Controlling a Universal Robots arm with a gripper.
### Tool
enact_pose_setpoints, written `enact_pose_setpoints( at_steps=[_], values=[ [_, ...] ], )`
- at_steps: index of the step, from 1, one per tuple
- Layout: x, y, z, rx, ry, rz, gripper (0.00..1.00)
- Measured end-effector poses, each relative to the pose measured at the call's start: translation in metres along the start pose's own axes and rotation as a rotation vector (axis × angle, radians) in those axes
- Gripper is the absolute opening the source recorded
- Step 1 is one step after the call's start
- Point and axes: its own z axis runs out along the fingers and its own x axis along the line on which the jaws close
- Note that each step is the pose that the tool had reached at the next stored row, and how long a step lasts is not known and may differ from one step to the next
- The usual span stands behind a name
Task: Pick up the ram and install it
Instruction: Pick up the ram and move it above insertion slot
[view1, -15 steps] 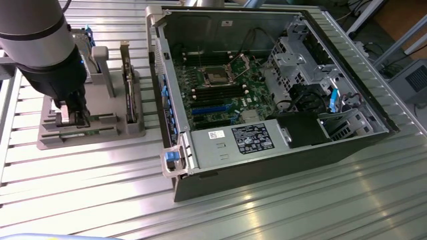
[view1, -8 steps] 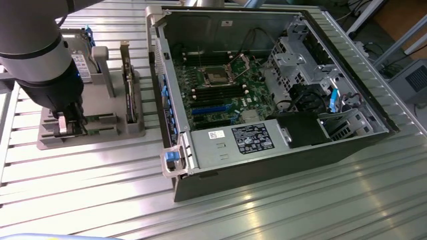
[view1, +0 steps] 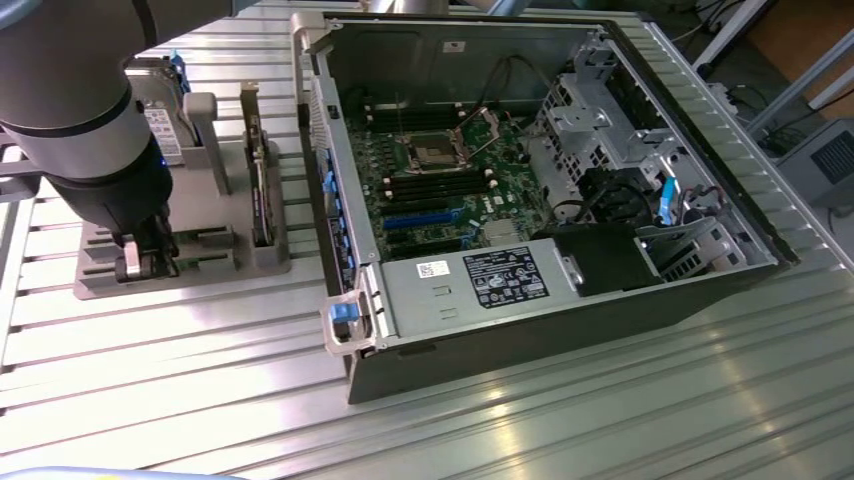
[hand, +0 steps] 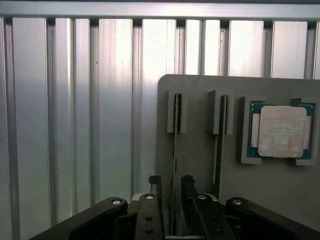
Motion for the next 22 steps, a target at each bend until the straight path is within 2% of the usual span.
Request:
enact_pose_setpoints(
  at_steps=[4,5,6,14,22],
  values=[
    [0.0,0.0,0.0,0.0,0.0,0.0,0.29],
    [0.0,0.0,0.0,0.0,0.0,0.0,0.16],
    [0.0,0.0,0.0,0.0,0.0,0.0,0.12],
    [0.0,-0.0001,-0.0003,0.0003,0.0001,0.0,0.12],
    [0.0001,-0.0001,-0.0087,0.0,0.0003,0.0,0.12]
  ],
)
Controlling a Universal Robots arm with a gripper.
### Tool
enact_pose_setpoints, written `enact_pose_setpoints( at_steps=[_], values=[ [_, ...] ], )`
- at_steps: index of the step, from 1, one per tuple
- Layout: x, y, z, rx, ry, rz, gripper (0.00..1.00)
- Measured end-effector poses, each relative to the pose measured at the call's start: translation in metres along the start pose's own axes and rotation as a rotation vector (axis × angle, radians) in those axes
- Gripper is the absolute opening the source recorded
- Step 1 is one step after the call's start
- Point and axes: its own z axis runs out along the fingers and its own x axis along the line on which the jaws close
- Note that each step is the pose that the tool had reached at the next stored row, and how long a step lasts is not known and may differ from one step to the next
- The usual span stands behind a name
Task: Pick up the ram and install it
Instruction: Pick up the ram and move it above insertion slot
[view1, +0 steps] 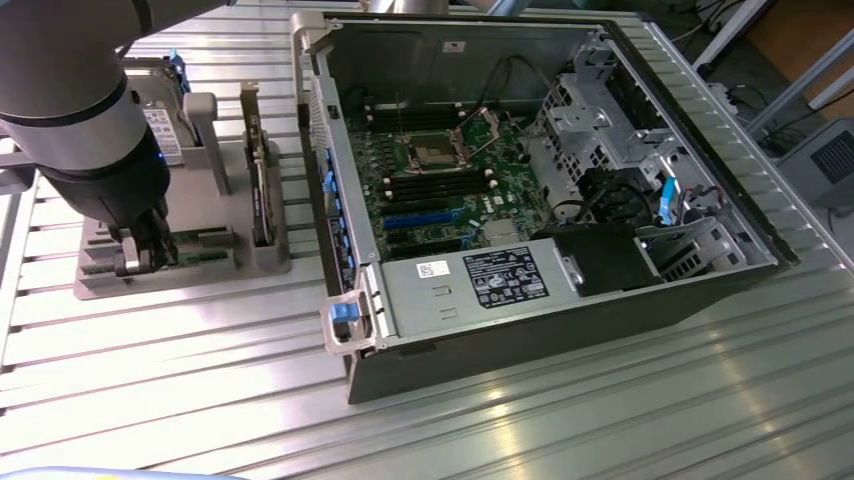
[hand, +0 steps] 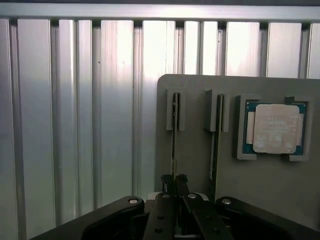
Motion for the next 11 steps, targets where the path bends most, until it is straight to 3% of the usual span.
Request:
enact_pose_setpoints(
  at_steps=[11],
  values=[
    [0.0,0.0,-0.0125,0.0,0.0,0.0,0.12]
  ],
)
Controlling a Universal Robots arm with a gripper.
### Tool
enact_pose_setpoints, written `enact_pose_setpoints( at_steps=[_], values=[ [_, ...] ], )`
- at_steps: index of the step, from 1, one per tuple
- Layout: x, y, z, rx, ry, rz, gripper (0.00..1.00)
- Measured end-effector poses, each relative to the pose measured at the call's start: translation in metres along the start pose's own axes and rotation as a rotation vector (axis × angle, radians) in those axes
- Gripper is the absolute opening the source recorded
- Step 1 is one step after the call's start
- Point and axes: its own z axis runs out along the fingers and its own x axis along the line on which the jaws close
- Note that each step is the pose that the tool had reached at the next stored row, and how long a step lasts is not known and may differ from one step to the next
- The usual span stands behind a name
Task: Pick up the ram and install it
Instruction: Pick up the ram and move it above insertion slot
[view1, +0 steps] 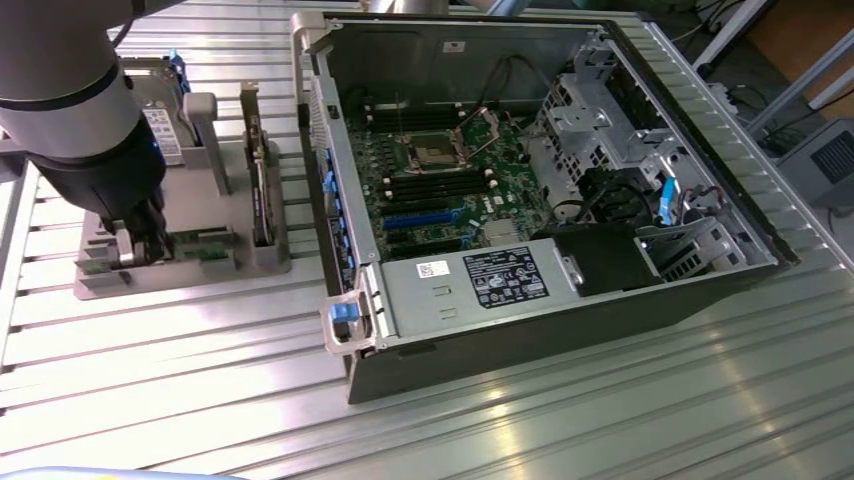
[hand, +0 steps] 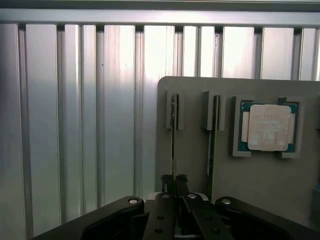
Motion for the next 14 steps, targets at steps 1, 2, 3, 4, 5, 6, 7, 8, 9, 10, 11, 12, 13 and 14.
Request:
enact_pose_setpoints(
  at_steps=[1,2,3,4,5,6,7,8,9,10,11,12,13,14],
  values=[
    [0.0,0.0,-0.0022,0.0,0.0,0.0,0.12],
    [0.0,0.0,-0.0036,0.0001,0.0,0.0,0.12],
    [0.0,0.0,-0.0051,0.0001,0.0,0.0,0.12],
    [0.0,0.0,-0.0065,0.0,0.0,0.0,0.12],
    [0.0,-0.0001,-0.0079,0.0,0.0,0.0,0.12],
    [0.0,0.0,-0.0089,0.0001,0.0,0.0,0.12],
    [0.0,-0.0001,-0.0096,0.0,0.0,0.0,0.12],
    [0.0,-0.0001,-0.0106,0.0001,0.0,0.0,0.12],
    [0.0,-0.0001,-0.0124,0.0001,-0.0001,0.0,0.12],
    [0.0,-0.0001,-0.0139,0.0,0.0,0.0,0.12],
    [0.0,-0.0001,-0.0149,0.0001,-0.0001,0.0,0.12],
    [0.0,-0.0001,-0.0151,0.0003,-0.0002,0.0,0.12],
    [0.0,-0.0001,-0.0156,0.0001,-0.0001,0.0,0.12],
    [0.0,-0.0001,-0.016,0.0001,-0.0001,0.0,0.12]
  ],
)
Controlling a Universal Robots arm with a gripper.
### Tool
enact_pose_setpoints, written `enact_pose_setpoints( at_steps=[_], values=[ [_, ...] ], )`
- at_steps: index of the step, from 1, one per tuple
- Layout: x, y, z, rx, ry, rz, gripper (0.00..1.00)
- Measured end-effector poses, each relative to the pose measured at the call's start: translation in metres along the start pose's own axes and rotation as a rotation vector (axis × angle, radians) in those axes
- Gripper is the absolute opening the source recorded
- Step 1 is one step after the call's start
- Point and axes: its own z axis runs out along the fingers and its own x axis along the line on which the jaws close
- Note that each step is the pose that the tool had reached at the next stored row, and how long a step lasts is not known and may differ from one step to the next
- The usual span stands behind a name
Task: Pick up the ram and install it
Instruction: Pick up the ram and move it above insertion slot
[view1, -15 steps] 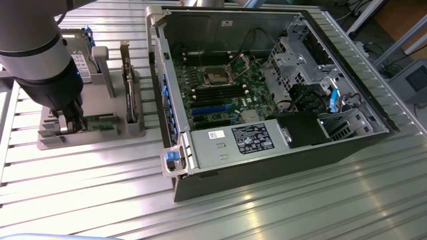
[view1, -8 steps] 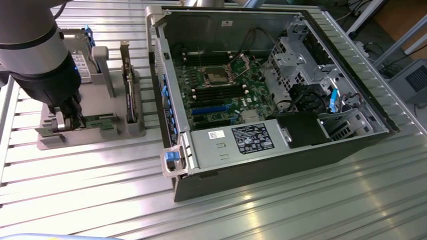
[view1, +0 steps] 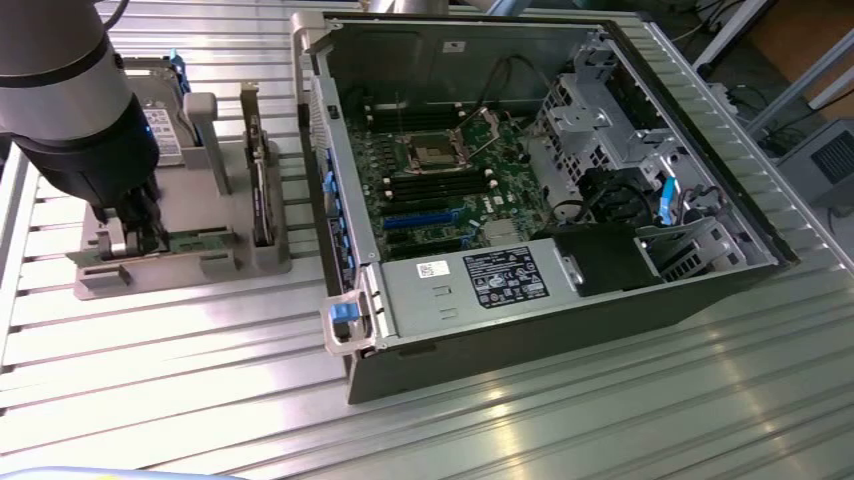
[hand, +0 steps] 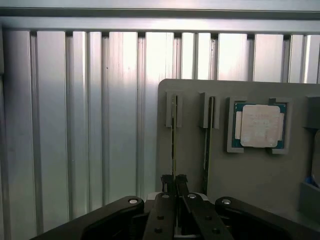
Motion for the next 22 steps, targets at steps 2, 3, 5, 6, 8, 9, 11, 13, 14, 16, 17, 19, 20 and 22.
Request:
enact_pose_setpoints(
  at_steps=[2,3,5,6,8,9,11,13,14,16,17,19,20,22],
  values=[
    [0.0,0.0,-0.0009,-0.0001,0.0001,0.0,0.12],
    [0.0001,0.0,-0.0017,-0.0004,0.0003,0.0,0.12],
    [0.0001,0.0,-0.0033,-0.0002,0.0003,0.0,0.12],
    [0.0001,0.0,-0.0041,0.0,0.0002,0.0,0.12],
    [0.0001,0.0,-0.0049,0.0001,0.0,0.0,0.12],
    [0.0001,0.0,-0.0053,0.0001,0.0001,0.0,0.12],
    [0.0001,0.0,-0.0062,0.0001,0.0001,0.0,0.12],
    [0.0001,0.0,-0.0068,-0.0001,0.0002,0.0,0.12],
    [0.0001,0.0,-0.0071,0.0,0.0001,0.0,0.12],
    [0.0001,0.0,-0.0075,0.0,0.0001,0.0,0.12],
    [0.0001,0.0,-0.0077,0.0,0.0001,0.0,0.12],
    [0.0002,0.0,-0.0084,-0.0002,0.0003,0.0,0.12],
    [0.0002,0.0,-0.0089,-0.0003,0.0004,0.0,0.12],
    [0.0002,0.0,-0.0096,0.0,0.0002,0.0,0.12]
  ],
)
